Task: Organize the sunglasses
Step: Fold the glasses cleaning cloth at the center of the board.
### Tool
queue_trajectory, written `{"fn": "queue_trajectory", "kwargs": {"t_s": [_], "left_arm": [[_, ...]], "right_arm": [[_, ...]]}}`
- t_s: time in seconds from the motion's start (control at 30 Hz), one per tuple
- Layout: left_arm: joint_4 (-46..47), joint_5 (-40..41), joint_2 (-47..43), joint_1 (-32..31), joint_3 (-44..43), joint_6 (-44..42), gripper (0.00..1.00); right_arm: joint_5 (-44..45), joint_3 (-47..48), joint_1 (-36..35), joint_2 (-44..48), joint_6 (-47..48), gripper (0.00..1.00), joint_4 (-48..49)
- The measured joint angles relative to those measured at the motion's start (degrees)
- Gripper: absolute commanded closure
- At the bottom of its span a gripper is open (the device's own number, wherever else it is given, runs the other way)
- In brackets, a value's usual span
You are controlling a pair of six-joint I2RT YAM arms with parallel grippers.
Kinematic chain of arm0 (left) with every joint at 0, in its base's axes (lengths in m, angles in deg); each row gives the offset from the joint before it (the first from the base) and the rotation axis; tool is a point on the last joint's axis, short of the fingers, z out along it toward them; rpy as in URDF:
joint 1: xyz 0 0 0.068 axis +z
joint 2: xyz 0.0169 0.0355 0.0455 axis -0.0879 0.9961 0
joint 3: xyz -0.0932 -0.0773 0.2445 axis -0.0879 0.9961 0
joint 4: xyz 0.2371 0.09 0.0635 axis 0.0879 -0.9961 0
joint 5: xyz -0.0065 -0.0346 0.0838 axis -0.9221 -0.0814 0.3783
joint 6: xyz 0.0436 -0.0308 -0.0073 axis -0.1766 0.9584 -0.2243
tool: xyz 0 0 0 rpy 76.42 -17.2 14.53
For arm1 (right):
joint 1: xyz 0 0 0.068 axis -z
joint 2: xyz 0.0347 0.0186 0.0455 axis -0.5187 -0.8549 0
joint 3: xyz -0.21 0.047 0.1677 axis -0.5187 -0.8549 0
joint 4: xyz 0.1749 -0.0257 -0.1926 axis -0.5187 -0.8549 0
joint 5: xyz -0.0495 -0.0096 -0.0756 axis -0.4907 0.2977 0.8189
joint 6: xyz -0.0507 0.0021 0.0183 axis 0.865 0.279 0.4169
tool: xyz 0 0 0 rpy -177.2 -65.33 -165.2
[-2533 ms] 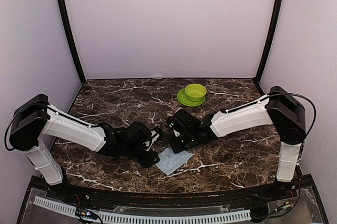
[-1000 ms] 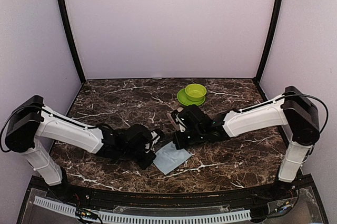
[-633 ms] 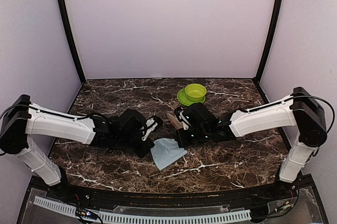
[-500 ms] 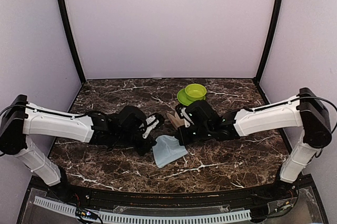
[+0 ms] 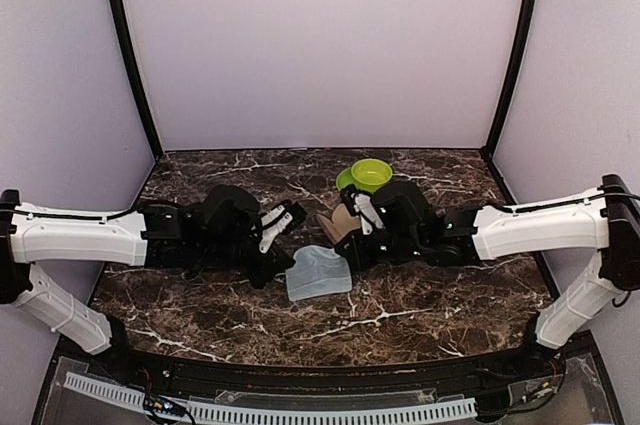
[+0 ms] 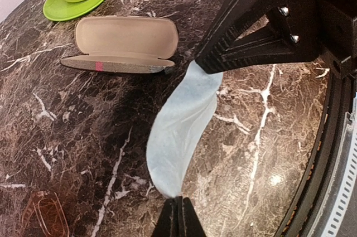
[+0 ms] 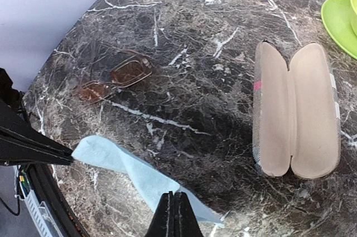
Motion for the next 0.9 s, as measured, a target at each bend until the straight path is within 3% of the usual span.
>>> {"fn": "queue_trajectory", "kwargs": {"t_s": [0.33, 0.67, 0.9], "left_arm": [[-3.7, 0.2, -4.4, -5.5, -0.4, 0.6, 1.00], [-4.4, 0.9, -9.6, -9.4, 2.9, 5.2, 1.00], [-3.6, 2.7, -5.6, -8.3, 5.2, 5.8, 1.00]], "right_arm": [[4.8, -1.3, -6.7, 5.6, -1.4, 1.00, -2.6], [12.0, -4.1, -13.7, 8.4, -8.5, 1.00, -5.6], [16.2, -4.5, -13.7, 6.4, -12.9, 1.00, -8.7]]}}
